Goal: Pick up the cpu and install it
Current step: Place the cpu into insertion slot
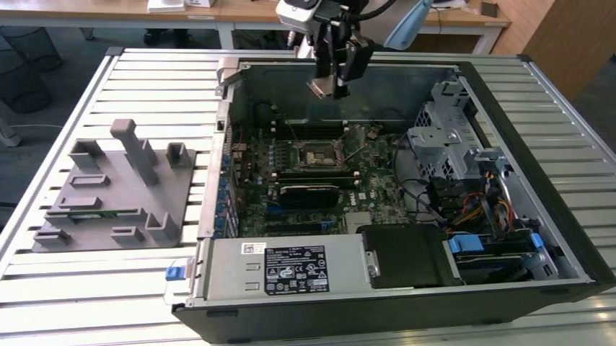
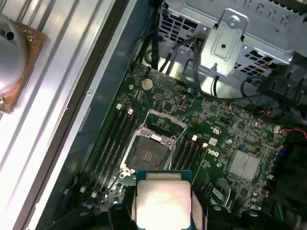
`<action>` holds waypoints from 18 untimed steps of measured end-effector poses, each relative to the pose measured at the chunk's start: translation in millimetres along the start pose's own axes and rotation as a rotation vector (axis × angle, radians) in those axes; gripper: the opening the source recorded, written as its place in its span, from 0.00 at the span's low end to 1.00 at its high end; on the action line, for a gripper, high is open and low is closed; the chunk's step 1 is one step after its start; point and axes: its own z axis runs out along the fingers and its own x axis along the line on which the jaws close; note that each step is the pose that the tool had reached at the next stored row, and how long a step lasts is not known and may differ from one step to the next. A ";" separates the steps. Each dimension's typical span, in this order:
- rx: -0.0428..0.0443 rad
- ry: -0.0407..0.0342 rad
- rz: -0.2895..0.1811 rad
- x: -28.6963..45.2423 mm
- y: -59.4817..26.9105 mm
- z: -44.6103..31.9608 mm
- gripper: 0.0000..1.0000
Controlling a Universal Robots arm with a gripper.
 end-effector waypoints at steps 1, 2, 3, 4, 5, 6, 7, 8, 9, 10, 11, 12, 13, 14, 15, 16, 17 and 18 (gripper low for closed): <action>0.0006 -0.0004 0.017 0.0 0.0 0.7 0.54; 0.0011 -0.0008 0.032 0.1 0.0 1.3 0.54; 0.0015 -0.0011 0.044 0.1 0.0 1.9 0.54; 0.0018 -0.0013 0.054 0.3 0.0 2.4 0.54; 0.0021 -0.0015 0.065 0.5 0.0 2.7 0.54; 0.0025 -0.0018 0.076 0.6 0.1 3.1 0.54; 0.0029 -0.0021 0.090 0.7 0.2 3.4 0.54; 0.0036 -0.0026 0.106 0.7 0.2 3.7 0.54; 0.0043 -0.0031 0.121 0.8 0.2 3.9 0.54; 0.0047 -0.0035 0.136 0.9 0.2 4.1 0.54; 0.0058 -0.0042 0.166 1.0 0.2 4.6 0.54; 0.0063 -0.0045 0.180 1.1 0.2 5.0 0.54; 0.0068 -0.0049 0.194 1.2 0.3 5.3 0.54; 0.0073 -0.0053 0.207 1.3 0.3 5.6 0.54; 0.0078 -0.0056 0.221 1.4 0.3 6.0 0.54; 0.0084 -0.0061 0.235 1.4 0.3 6.4 0.54; 0.0090 -0.0065 0.250 1.5 0.4 7.0 0.54; 0.0094 -0.0069 0.264 1.6 0.3 7.8 0.54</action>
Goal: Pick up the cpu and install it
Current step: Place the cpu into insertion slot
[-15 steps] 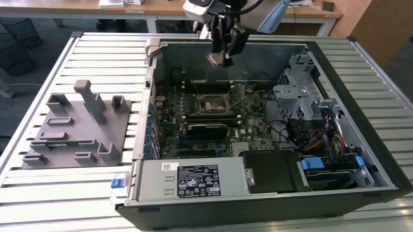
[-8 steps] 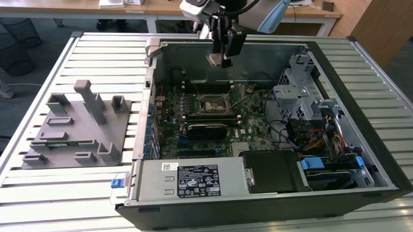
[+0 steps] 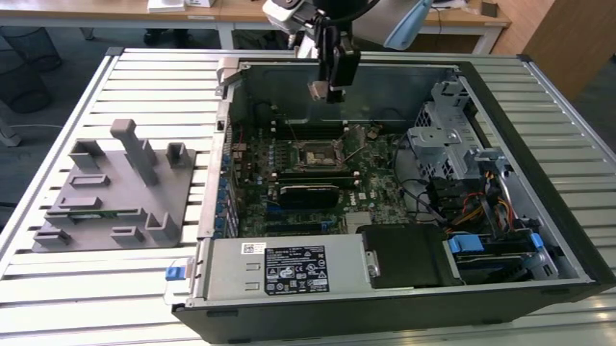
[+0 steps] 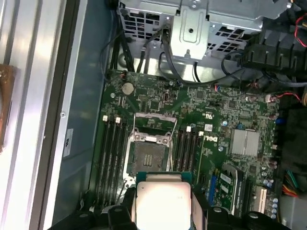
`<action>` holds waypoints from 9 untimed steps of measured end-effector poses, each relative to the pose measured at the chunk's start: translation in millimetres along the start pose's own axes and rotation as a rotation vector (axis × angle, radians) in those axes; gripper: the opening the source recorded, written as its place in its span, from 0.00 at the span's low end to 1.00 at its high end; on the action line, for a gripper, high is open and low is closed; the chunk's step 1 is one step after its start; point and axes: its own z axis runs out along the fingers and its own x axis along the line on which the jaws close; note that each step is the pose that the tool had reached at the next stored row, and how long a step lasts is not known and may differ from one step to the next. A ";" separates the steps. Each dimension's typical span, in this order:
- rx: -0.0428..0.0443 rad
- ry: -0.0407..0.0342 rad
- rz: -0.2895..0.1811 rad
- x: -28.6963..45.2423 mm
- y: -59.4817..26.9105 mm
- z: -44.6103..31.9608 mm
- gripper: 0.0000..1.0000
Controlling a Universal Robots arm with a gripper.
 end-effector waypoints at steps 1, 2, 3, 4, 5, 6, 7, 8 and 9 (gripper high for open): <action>0.0003 -0.0002 0.009 0.3 -0.1 1.1 0.54; 0.0005 -0.0002 0.016 0.8 -0.1 2.6 0.54; 0.0010 -0.0004 0.022 1.2 0.0 4.3 0.54; 0.0013 -0.0006 0.029 1.5 0.1 6.1 0.54; 0.0017 -0.0008 0.036 1.8 0.0 7.9 0.54; 0.0018 -0.0009 0.043 2.1 0.0 9.9 0.54; 0.0021 -0.0010 0.048 2.2 0.0 11.7 0.54; 0.0022 -0.0010 0.053 2.2 -0.1 13.5 0.54; 0.0023 -0.0011 0.057 2.3 -0.1 15.3 0.54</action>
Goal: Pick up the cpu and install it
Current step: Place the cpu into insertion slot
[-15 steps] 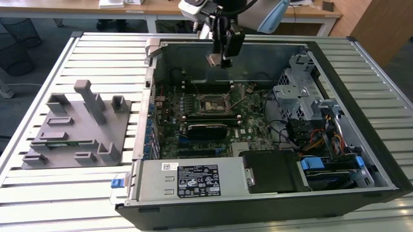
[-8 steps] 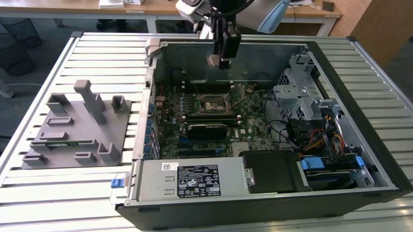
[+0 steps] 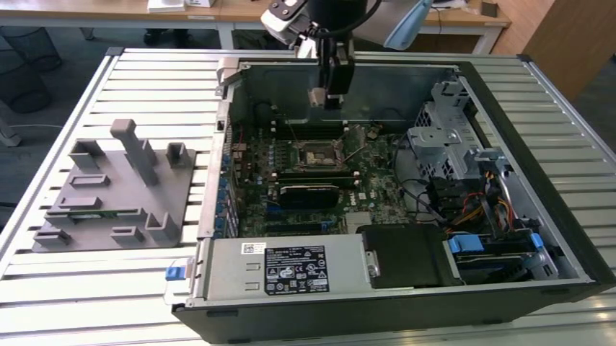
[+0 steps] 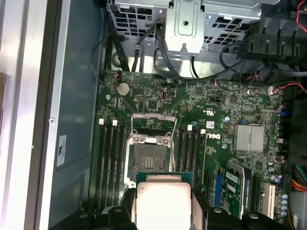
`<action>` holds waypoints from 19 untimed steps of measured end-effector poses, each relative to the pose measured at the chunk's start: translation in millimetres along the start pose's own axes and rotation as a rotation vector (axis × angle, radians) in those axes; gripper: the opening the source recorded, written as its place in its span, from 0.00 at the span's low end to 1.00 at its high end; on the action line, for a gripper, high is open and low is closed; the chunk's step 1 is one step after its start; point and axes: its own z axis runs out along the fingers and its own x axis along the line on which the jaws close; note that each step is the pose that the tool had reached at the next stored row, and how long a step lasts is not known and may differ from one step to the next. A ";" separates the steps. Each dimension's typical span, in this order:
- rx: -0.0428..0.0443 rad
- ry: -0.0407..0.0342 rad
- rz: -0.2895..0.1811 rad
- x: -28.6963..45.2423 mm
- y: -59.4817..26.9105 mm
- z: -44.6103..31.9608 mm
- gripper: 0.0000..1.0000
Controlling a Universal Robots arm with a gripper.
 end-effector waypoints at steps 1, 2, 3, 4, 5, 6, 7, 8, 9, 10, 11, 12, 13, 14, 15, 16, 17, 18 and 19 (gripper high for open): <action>0.0003 -0.0002 0.003 0.1 -0.1 1.6 0.54; 0.0003 -0.0002 0.006 0.1 -0.1 3.0 0.54; 0.0003 -0.0002 0.007 0.1 -0.1 4.0 0.54; 0.0003 -0.0003 0.007 0.2 -0.1 4.6 0.54; 0.0005 -0.0004 0.007 0.2 -0.1 4.7 0.54; 0.0005 -0.0005 0.007 0.2 -0.1 4.8 0.54; 0.0005 -0.0005 0.007 0.2 -0.1 4.9 0.54; 0.0004 -0.0003 0.007 0.2 -0.1 5.0 0.54; 0.0004 -0.0003 0.007 0.2 -0.1 5.1 0.54; 0.0003 -0.0003 0.007 0.2 -0.1 5.3 0.54; 0.0003 -0.0002 0.007 0.2 -0.1 5.5 0.54; 0.0003 -0.0002 0.007 0.2 -0.1 5.7 0.54; 0.0003 -0.0002 0.007 0.2 -0.2 5.9 0.54; 0.0003 -0.0002 0.007 0.2 -0.2 6.2 0.54; 0.0003 -0.0002 0.007 0.2 -0.2 6.4 0.54; 0.0004 -0.0003 0.007 0.2 -0.2 6.6 0.54; 0.0004 -0.0003 0.007 0.2 -0.2 6.8 0.54; 0.0004 -0.0003 0.007 0.2 -0.2 6.9 0.54; 0.0004 -0.0003 0.007 0.3 -0.2 7.2 0.54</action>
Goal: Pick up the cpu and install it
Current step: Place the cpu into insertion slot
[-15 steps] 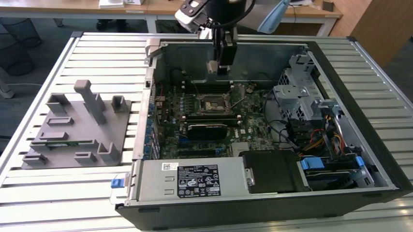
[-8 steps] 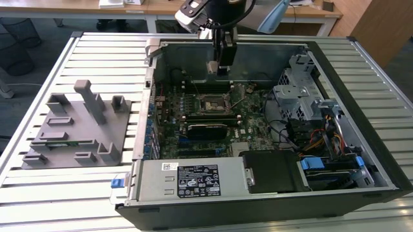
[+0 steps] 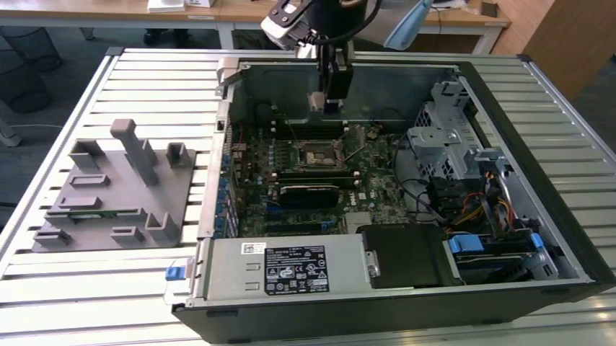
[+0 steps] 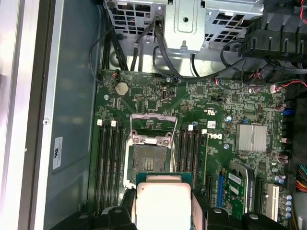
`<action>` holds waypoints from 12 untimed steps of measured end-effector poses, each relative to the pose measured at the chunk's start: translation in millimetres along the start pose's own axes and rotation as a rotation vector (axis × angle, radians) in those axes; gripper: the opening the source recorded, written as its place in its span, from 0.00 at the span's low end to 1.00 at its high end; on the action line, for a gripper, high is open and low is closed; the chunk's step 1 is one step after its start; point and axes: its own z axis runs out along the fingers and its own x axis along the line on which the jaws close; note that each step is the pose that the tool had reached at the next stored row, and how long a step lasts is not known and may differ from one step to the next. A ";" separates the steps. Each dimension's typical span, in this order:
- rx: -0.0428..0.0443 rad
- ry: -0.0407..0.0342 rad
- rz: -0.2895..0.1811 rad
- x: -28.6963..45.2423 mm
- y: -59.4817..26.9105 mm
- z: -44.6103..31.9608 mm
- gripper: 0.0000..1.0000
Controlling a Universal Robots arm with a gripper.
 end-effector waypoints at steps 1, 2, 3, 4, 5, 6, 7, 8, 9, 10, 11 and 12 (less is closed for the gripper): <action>0.0000 0.0000 0.000 0.0 0.0 0.3 0.54; -0.0001 -0.0001 0.000 0.0 0.0 0.6 0.54; -0.0001 -0.0001 0.000 0.0 0.0 1.0 0.54; -0.0001 -0.0001 0.000 0.0 0.0 1.7 0.54; -0.0001 -0.0002 0.000 0.1 -0.1 2.5 0.54; 0.0000 -0.0002 0.000 0.1 -0.1 3.4 0.54; -0.0001 -0.0001 0.000 0.2 -0.1 4.5 0.54; 0.0000 -0.0002 0.000 0.2 -0.1 5.5 0.54; 0.0001 -0.0004 0.000 0.6 -0.2 6.1 0.54; 0.0001 -0.0003 0.001 0.9 -0.2 6.9 0.54; 0.0000 -0.0001 0.001 1.0 -0.2 7.9 0.54; 0.0000 -0.0002 0.001 1.2 -0.2 9.0 0.54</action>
